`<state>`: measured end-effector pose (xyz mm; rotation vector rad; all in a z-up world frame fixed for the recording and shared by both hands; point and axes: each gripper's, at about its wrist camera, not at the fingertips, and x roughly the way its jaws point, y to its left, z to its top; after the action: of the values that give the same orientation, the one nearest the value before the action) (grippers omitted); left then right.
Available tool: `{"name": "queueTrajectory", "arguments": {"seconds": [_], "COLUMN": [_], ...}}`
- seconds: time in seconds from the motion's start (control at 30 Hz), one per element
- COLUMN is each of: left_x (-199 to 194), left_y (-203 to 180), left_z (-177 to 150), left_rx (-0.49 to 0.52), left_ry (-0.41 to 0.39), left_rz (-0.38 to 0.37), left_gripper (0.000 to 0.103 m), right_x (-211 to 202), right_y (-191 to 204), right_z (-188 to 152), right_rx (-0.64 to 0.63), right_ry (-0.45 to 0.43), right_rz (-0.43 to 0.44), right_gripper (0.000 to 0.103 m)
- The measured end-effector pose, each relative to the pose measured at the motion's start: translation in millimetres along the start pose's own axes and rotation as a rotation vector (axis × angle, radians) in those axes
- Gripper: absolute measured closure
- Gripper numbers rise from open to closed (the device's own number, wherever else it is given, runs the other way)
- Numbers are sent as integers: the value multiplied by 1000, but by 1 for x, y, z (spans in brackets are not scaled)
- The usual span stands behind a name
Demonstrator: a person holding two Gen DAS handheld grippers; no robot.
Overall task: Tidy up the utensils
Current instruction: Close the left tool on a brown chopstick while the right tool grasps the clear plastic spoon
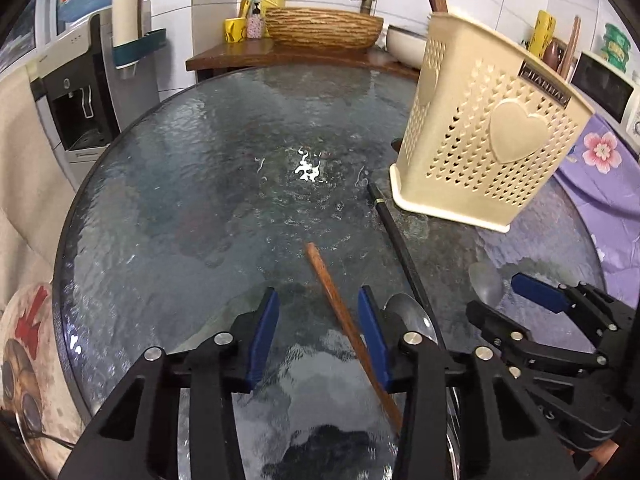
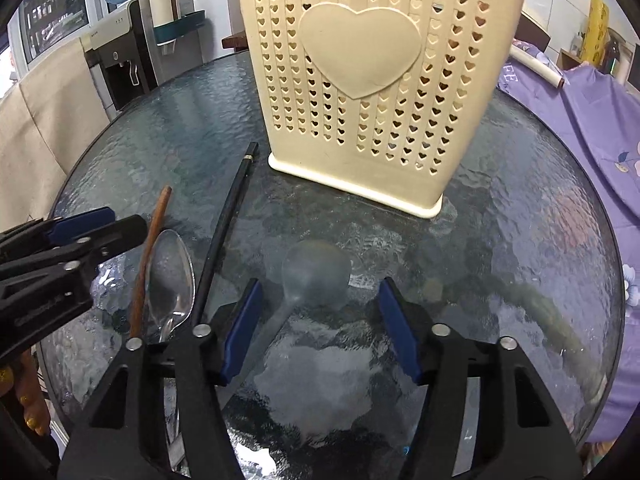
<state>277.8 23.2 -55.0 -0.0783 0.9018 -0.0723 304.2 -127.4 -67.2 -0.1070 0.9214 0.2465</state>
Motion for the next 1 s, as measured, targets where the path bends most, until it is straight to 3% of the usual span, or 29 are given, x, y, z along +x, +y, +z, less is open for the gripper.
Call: {"name": "queueTrajectory", "arguments": {"seconds": [0.17, 0.3, 1.0], "left_x": [8, 11, 15], "left_y": [-6, -5, -8], "left_z": [0, 2, 6], "left_rx": [36, 57, 82], "left_ry": [14, 18, 22], "left_rz": [8, 6, 2], "left_gripper": [75, 90, 95], "right_x": [3, 5, 7], "right_y": [1, 0, 1], "right_z": [4, 7, 12], "right_rx": [-14, -23, 7], "right_ry": [1, 2, 36], "right_rz": [9, 17, -7], "right_gripper": [47, 49, 55]}}
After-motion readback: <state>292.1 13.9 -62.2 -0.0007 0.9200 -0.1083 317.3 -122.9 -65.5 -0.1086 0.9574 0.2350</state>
